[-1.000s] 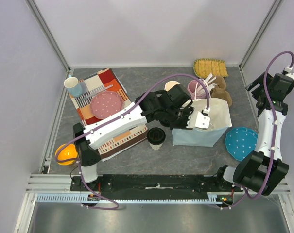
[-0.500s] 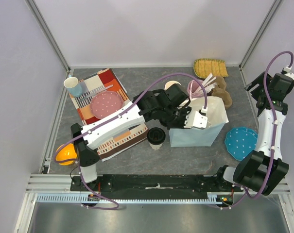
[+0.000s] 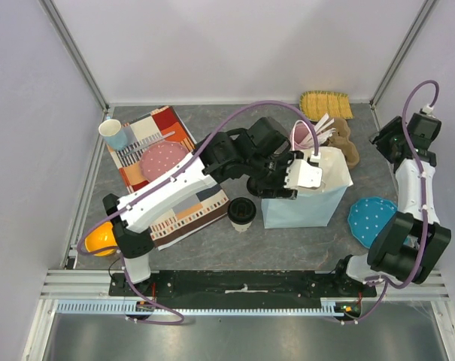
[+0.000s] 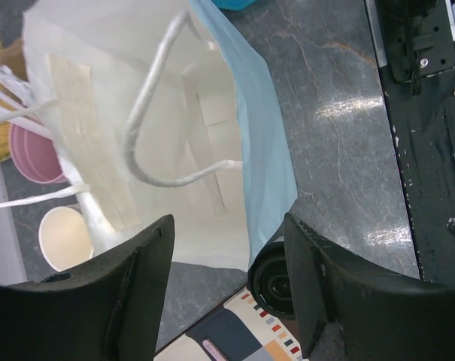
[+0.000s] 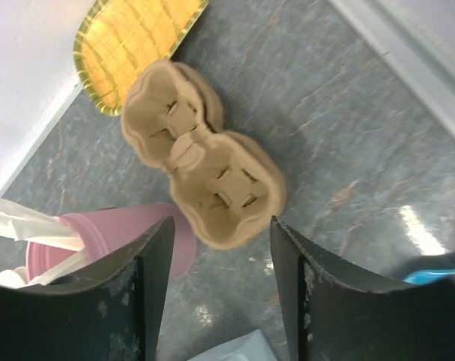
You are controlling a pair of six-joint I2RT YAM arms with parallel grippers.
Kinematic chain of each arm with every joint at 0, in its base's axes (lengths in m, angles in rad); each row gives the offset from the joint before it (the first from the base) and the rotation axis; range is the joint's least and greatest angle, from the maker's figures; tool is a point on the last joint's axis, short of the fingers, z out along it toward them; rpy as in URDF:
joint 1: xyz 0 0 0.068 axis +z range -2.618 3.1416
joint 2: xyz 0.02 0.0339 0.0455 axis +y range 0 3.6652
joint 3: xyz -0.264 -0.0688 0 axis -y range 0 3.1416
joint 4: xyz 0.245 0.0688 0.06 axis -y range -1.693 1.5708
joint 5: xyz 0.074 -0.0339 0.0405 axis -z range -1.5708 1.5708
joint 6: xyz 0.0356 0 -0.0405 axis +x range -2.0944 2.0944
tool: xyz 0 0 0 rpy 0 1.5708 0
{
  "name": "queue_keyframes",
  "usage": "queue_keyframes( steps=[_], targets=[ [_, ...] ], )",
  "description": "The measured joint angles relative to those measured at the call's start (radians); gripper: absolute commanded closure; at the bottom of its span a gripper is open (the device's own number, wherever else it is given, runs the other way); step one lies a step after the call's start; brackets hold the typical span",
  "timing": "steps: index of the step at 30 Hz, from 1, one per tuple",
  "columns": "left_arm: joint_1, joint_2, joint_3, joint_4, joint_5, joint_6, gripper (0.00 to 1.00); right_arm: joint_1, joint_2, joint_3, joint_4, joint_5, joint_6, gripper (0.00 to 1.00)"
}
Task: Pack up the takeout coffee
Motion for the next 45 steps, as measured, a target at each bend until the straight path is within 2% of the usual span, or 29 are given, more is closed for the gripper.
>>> queue_keyframes(
  steps=[6, 9, 17, 28, 45],
  targets=[
    [0.000, -0.002, 0.113, -0.053, -0.018, -0.032, 0.28, 0.078, 0.065, -0.056, 0.065, -0.026, 0.116, 0.43],
    [0.000, -0.008, 0.146, -0.073, -0.061, -0.054, 0.28, 0.082, 0.079, -0.108, 0.087, -0.017, 0.181, 0.49],
    [0.000, -0.056, 0.179, -0.139, -0.162, -0.110, 0.27, 0.079, 0.085, -0.144, 0.142, 0.032, 0.276, 0.55],
    [0.011, -0.080, 0.179, -0.167, -0.259, -0.119, 0.27, 0.098, 0.121, -0.226, 0.166, 0.037, 0.306, 0.53],
    [0.016, -0.083, 0.179, -0.168, -0.289, -0.119, 0.28, 0.108, 0.169, -0.232, 0.214, 0.028, 0.339, 0.55]
  ],
)
